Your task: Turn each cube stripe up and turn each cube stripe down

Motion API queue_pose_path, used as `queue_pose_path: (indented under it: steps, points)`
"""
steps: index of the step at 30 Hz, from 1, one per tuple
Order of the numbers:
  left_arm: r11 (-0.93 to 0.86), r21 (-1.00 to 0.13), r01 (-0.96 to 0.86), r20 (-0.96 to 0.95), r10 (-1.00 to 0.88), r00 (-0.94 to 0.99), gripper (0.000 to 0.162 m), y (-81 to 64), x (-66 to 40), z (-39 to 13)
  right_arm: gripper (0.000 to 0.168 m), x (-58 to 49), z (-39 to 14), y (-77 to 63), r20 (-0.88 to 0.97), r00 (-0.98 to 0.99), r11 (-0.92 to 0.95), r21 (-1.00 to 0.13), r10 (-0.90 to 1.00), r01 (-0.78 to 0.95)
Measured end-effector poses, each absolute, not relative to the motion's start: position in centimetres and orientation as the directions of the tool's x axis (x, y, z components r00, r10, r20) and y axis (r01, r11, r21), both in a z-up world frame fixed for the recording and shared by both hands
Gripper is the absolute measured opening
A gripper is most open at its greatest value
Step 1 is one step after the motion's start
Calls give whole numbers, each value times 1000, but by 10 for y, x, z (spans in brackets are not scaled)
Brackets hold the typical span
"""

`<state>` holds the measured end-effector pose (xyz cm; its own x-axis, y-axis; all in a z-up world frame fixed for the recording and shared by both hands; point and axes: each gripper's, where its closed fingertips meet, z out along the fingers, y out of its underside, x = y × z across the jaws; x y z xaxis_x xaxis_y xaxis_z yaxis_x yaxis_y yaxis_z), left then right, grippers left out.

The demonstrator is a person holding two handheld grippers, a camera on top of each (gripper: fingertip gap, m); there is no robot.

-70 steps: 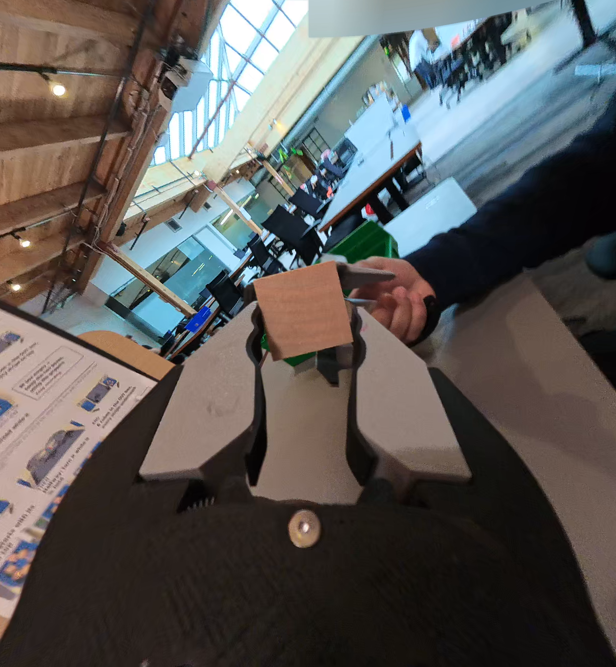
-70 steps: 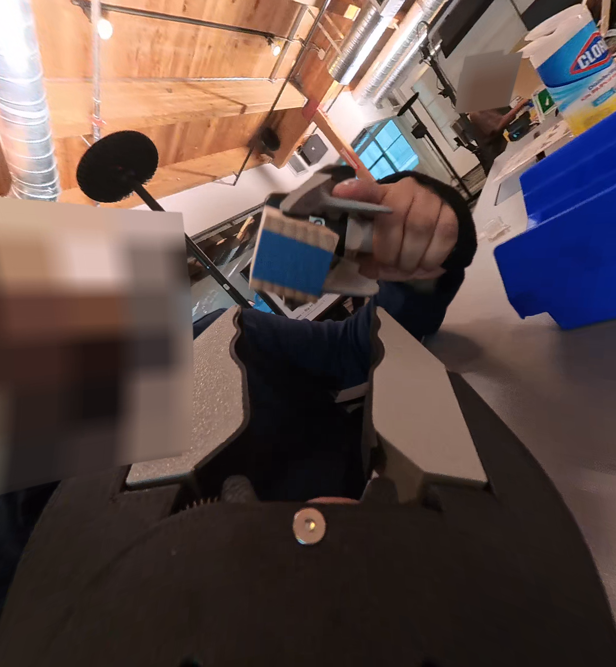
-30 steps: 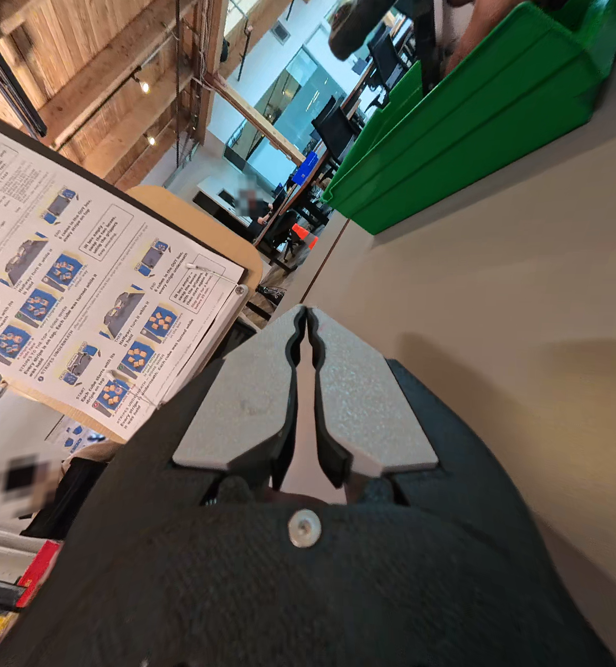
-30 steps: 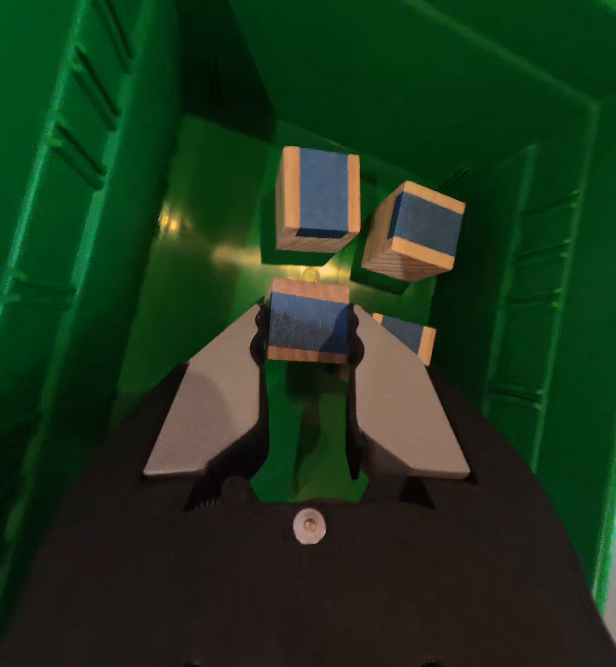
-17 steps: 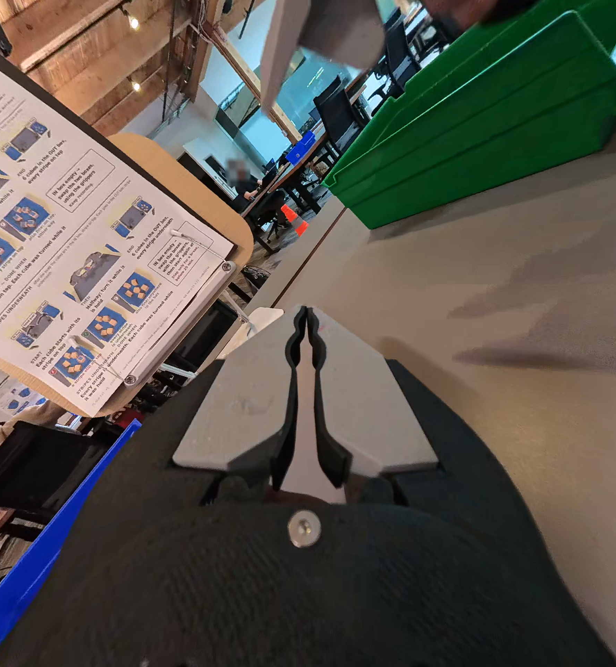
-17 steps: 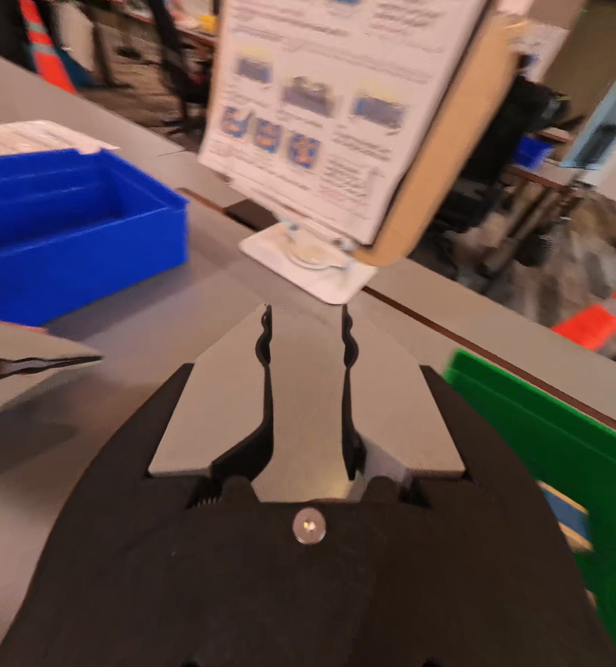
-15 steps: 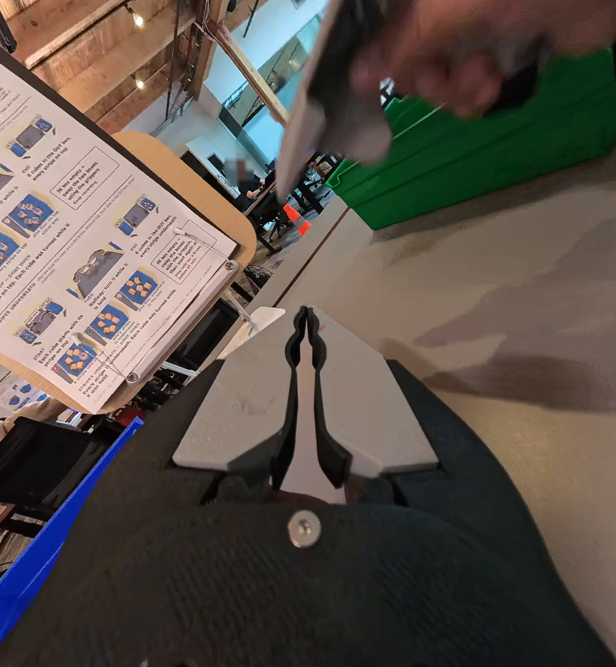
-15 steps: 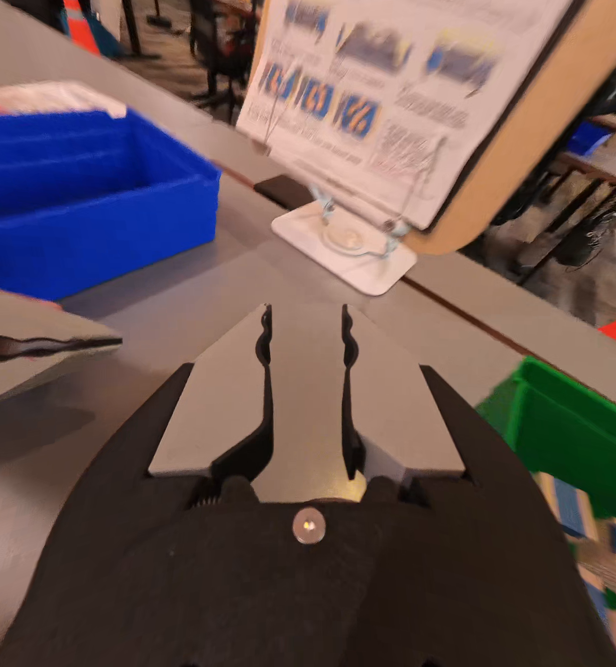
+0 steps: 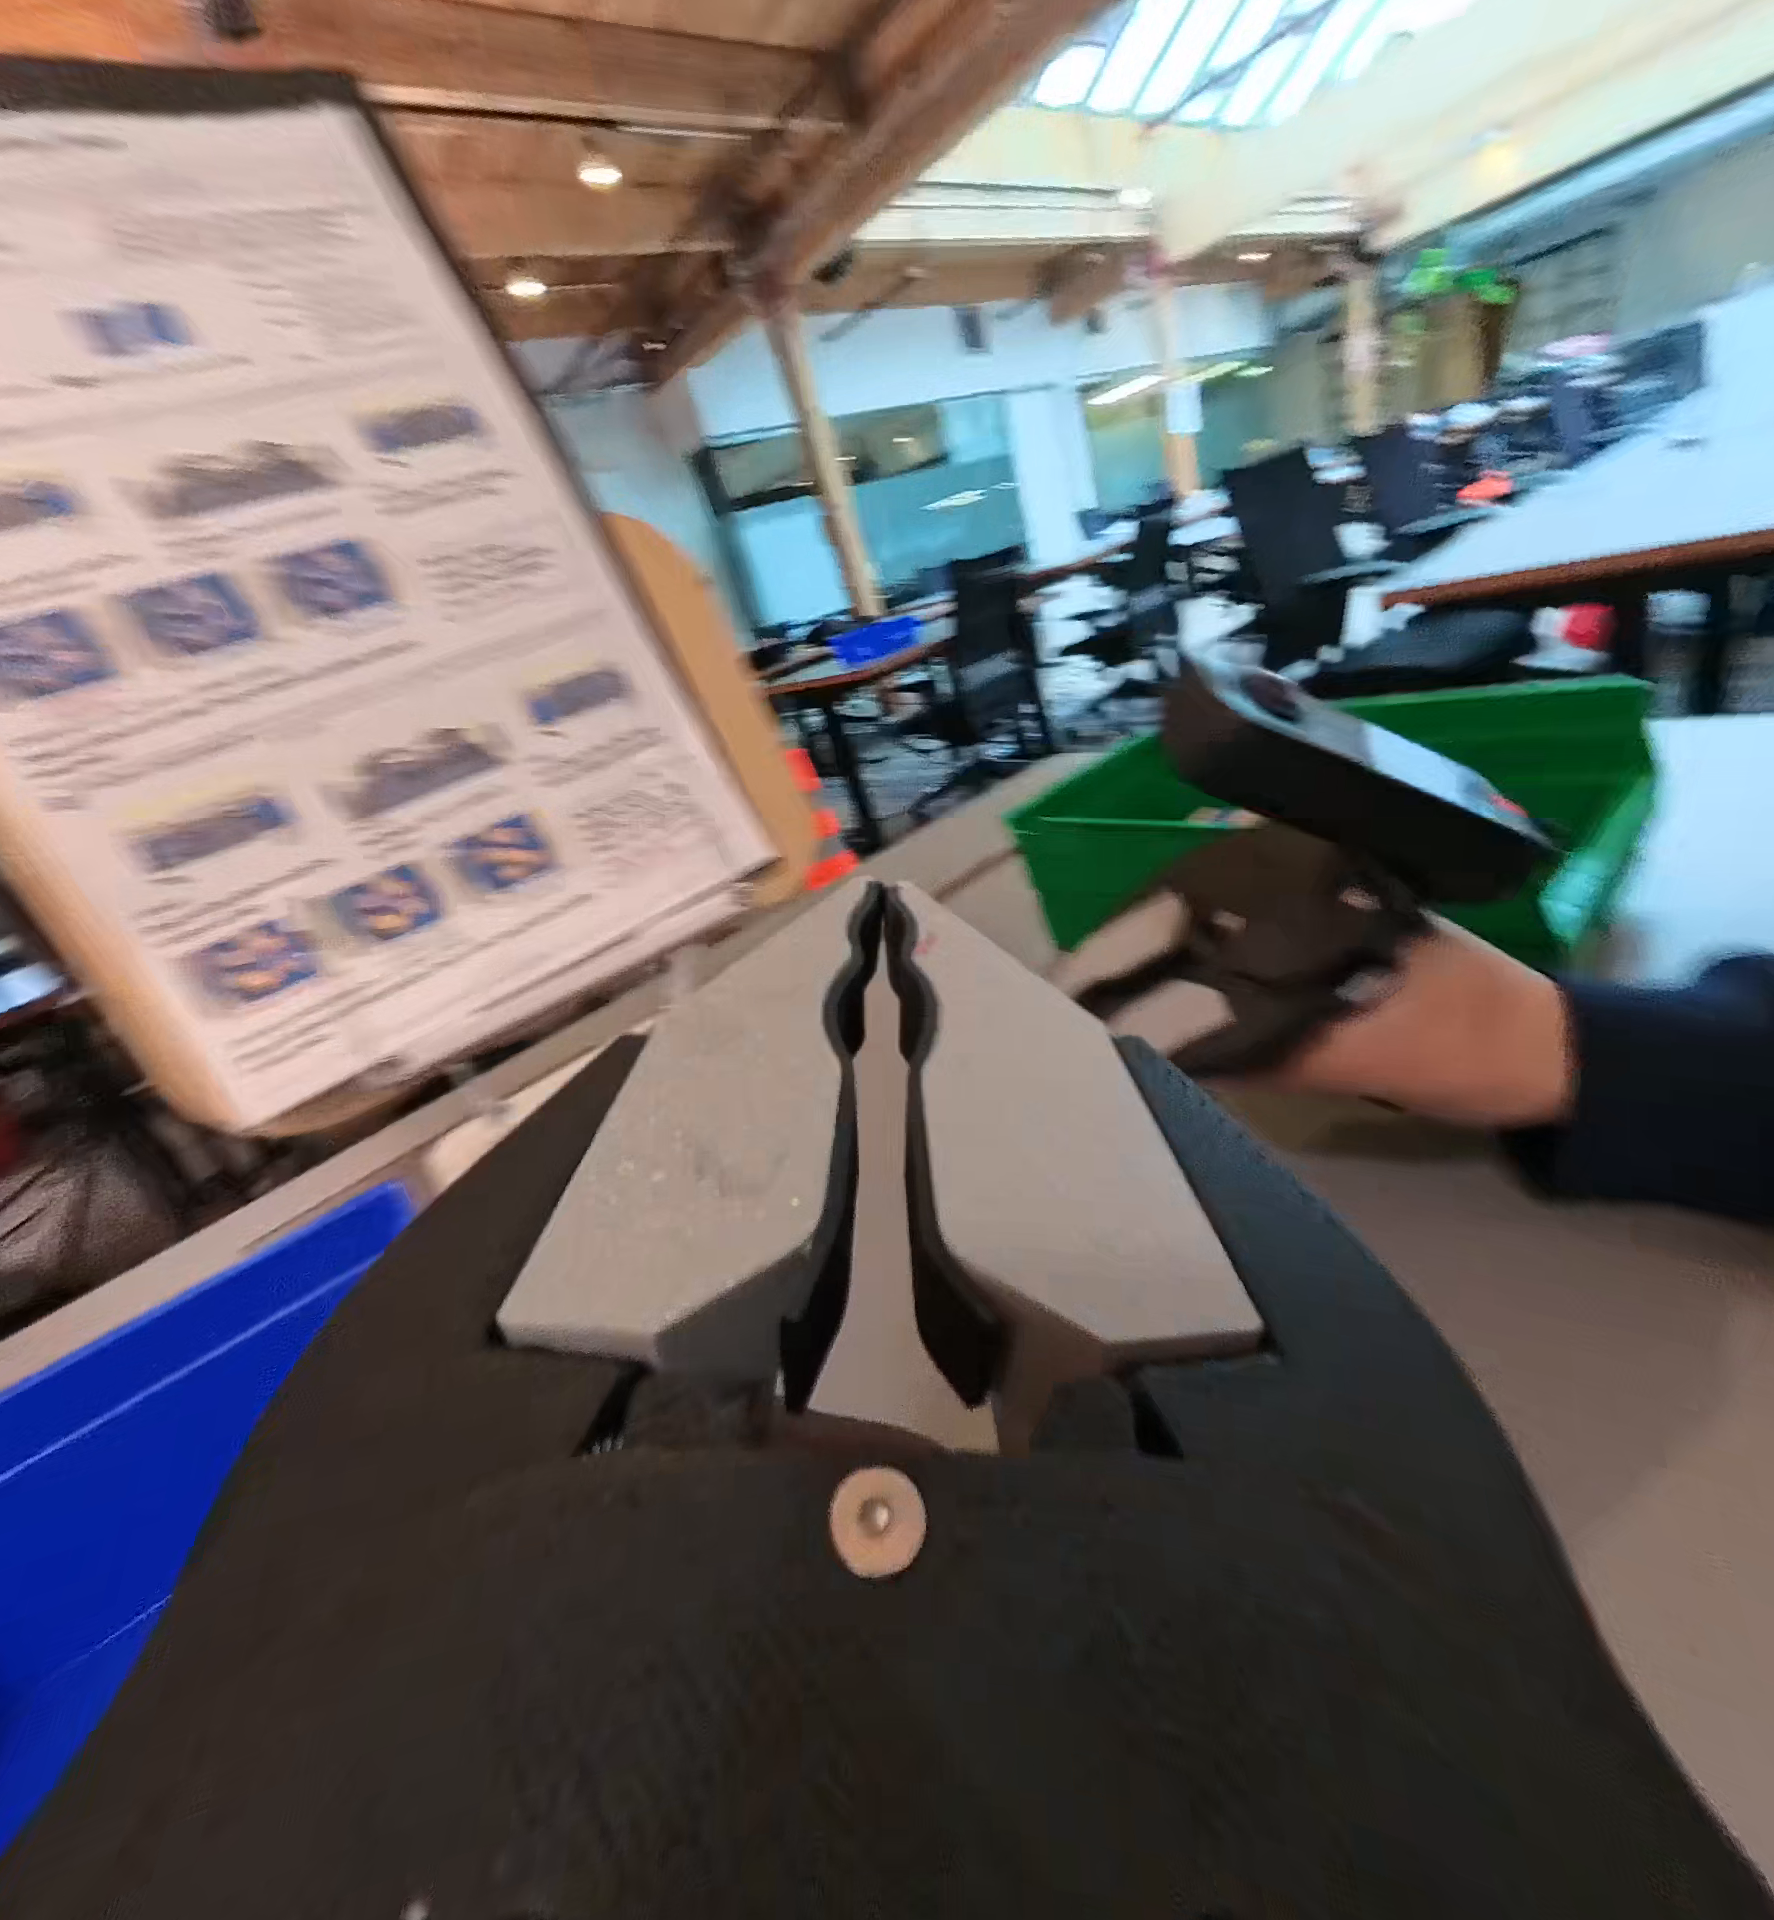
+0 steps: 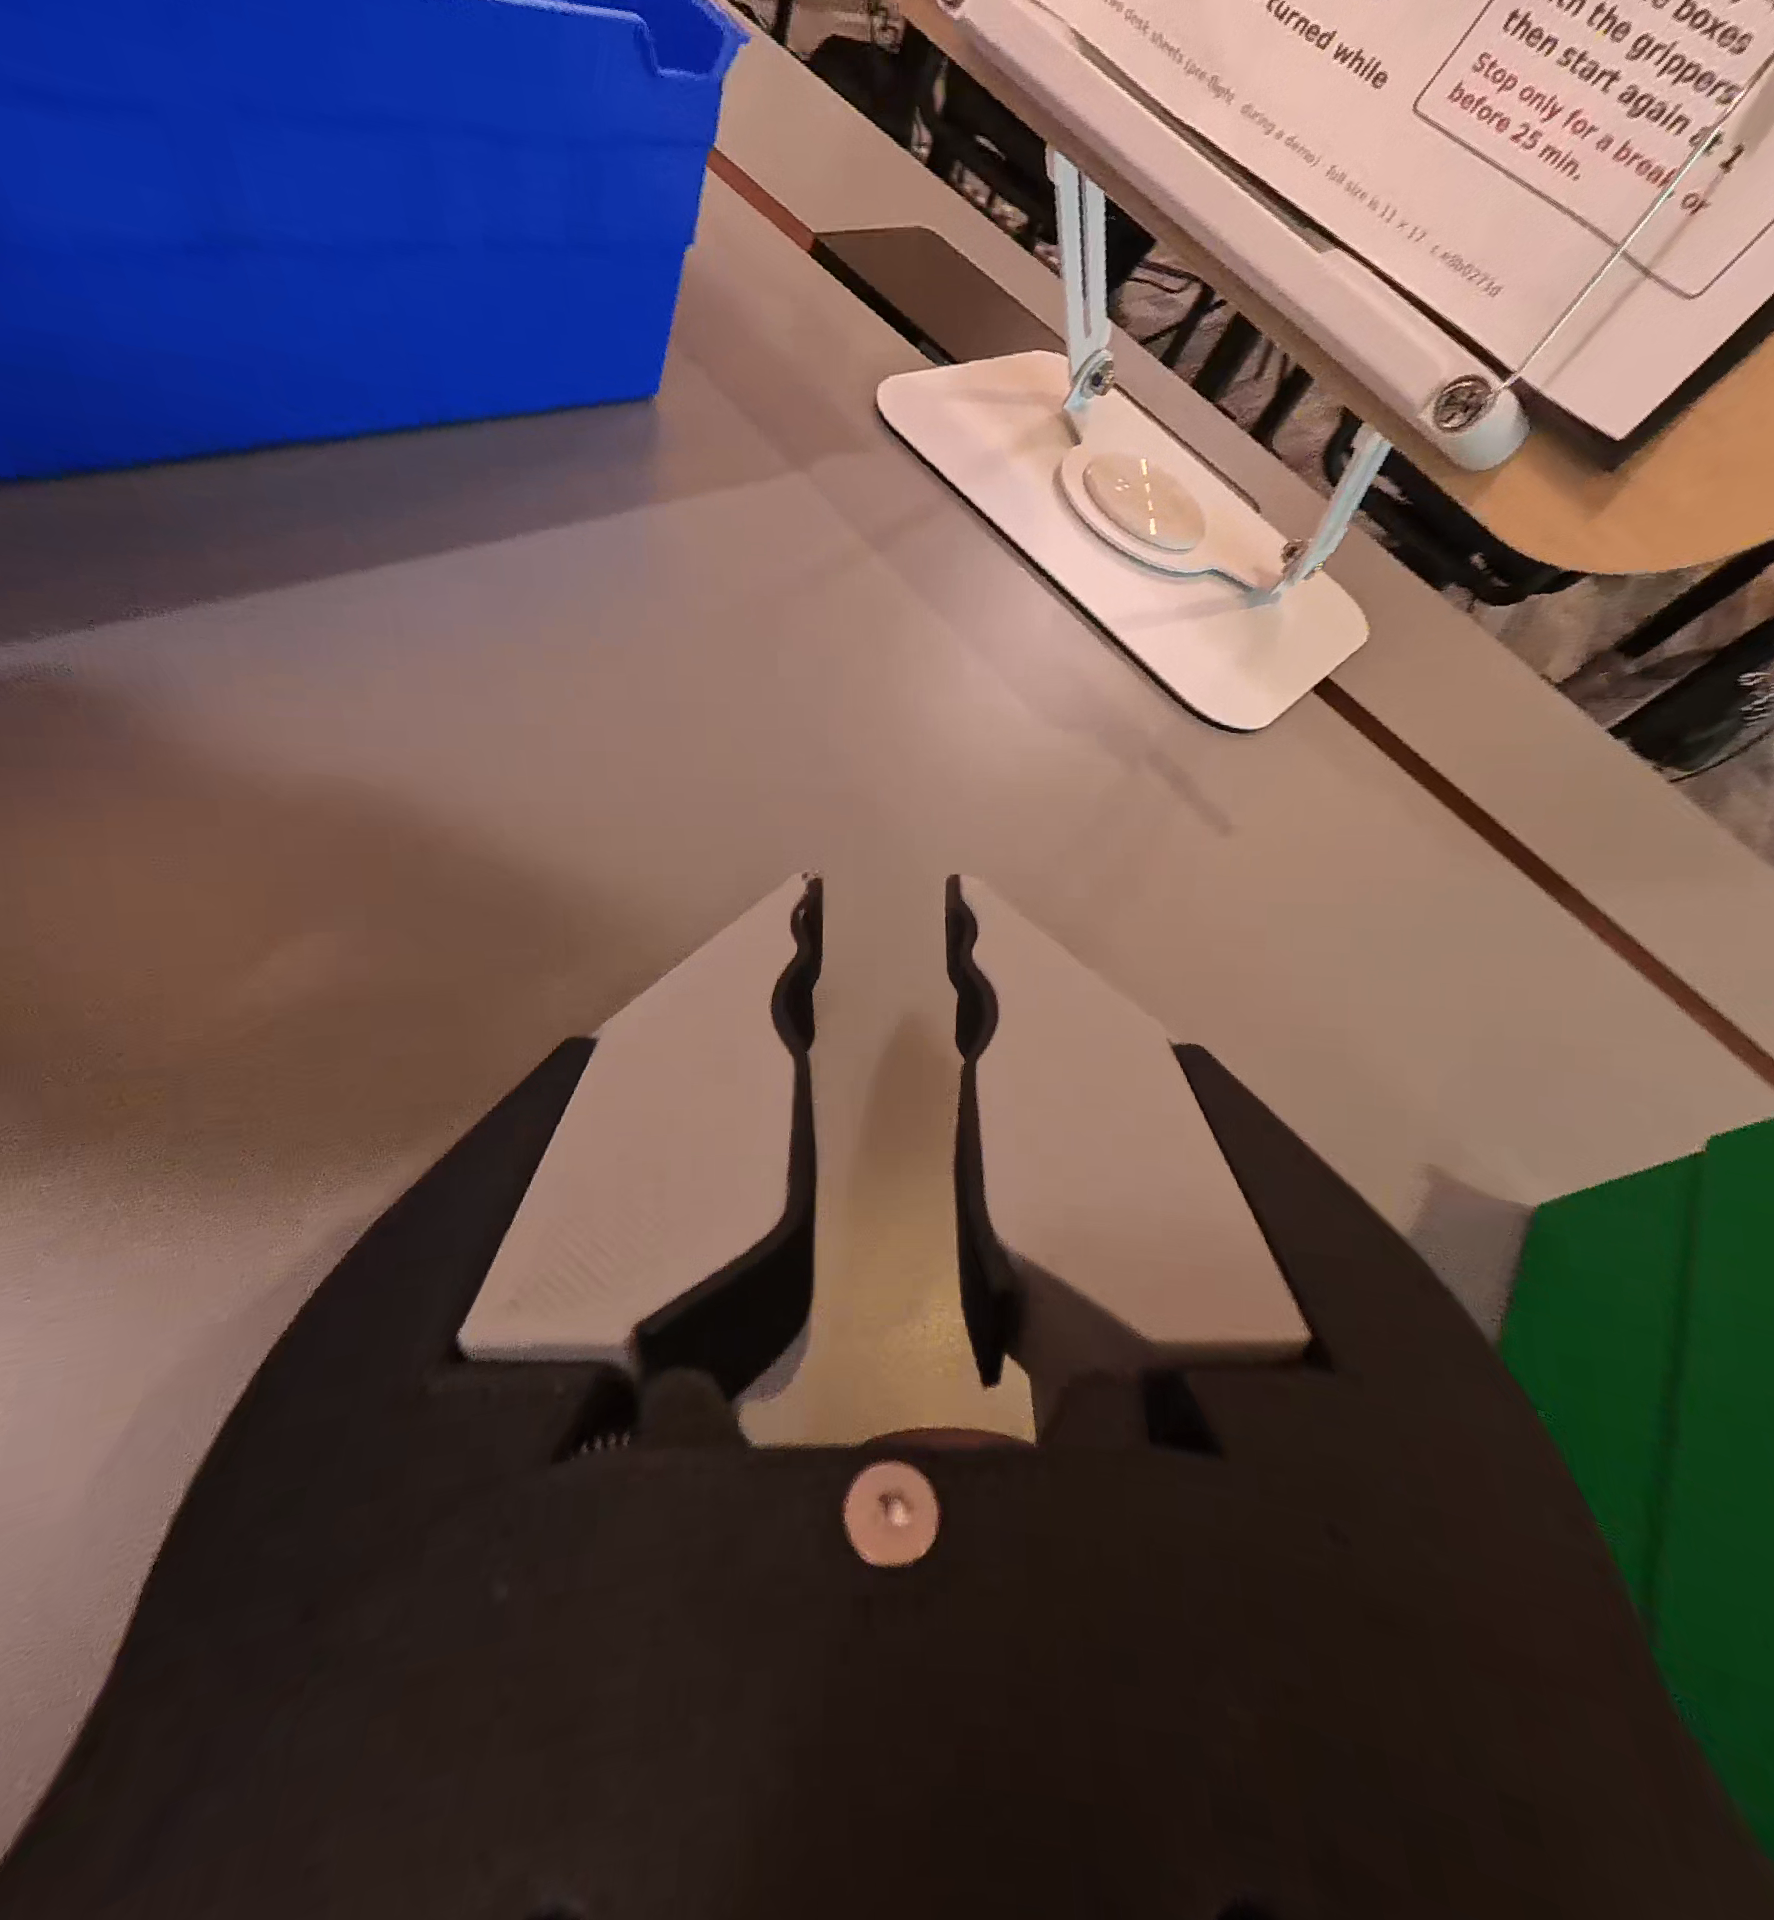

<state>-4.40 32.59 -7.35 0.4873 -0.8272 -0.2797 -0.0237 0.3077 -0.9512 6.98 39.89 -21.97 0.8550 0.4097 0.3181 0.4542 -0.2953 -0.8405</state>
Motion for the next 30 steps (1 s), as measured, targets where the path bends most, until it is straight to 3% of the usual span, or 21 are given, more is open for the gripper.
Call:
queue_pose_path:
  steps: [3, 8, 10, 11, 14, 18, 19, 20, 21, 27, 30]
  points:
    - [218, -972, -92, -222, -702, 677, 0, 384, -96, -52, 23, 64, -223, 396, 289, 849, -302, -843, 442, 444]
    - [-236, -937, -256, -58, -618, 784, 3, 482, -156, -124, 25, 63, -212, 394, 351, 834, -250, -840, 426, 481]
    - [-385, -878, -285, 30, -637, 771, 61, 493, -162, -160, 25, 63, -206, 392, 355, 835, -233, -847, 420, 477]
    - [-433, -846, -310, 33, -625, 780, 76, 498, -166, -177, 25, 62, -203, 391, 352, 837, -227, -852, 420, 472]
    - [-499, -761, -415, -53, -589, 806, 77, 511, -181, -215, 25, 61, -201, 389, 344, 839, -222, -858, 422, 463]
    - [-583, -669, -461, 5, -624, 781, 72, 508, -172, -250, 26, 60, -204, 389, 343, 838, -229, -855, 424, 466]
    - [-581, -677, -452, 21, -629, 777, 58, 510, -169, -250, 26, 60, -204, 389, 343, 838, -230, -854, 424, 467]
    - [-581, -679, -448, 24, -628, 778, 58, 513, -169, -250, 25, 60, -203, 389, 345, 838, -227, -855, 422, 466]
    - [-582, -677, -450, 32, -634, 772, 47, 514, -168, -250, 25, 61, -202, 389, 346, 839, -224, -857, 420, 465]
    - [-555, -666, -499, -27, -650, 759, 46, 519, -175, -248, 24, 62, -199, 387, 334, 843, -220, -865, 421, 452]
    - [-511, -716, -476, -54, -639, 767, 46, 523, -181, -233, 24, 61, -198, 386, 332, 842, -217, -866, 425, 451]
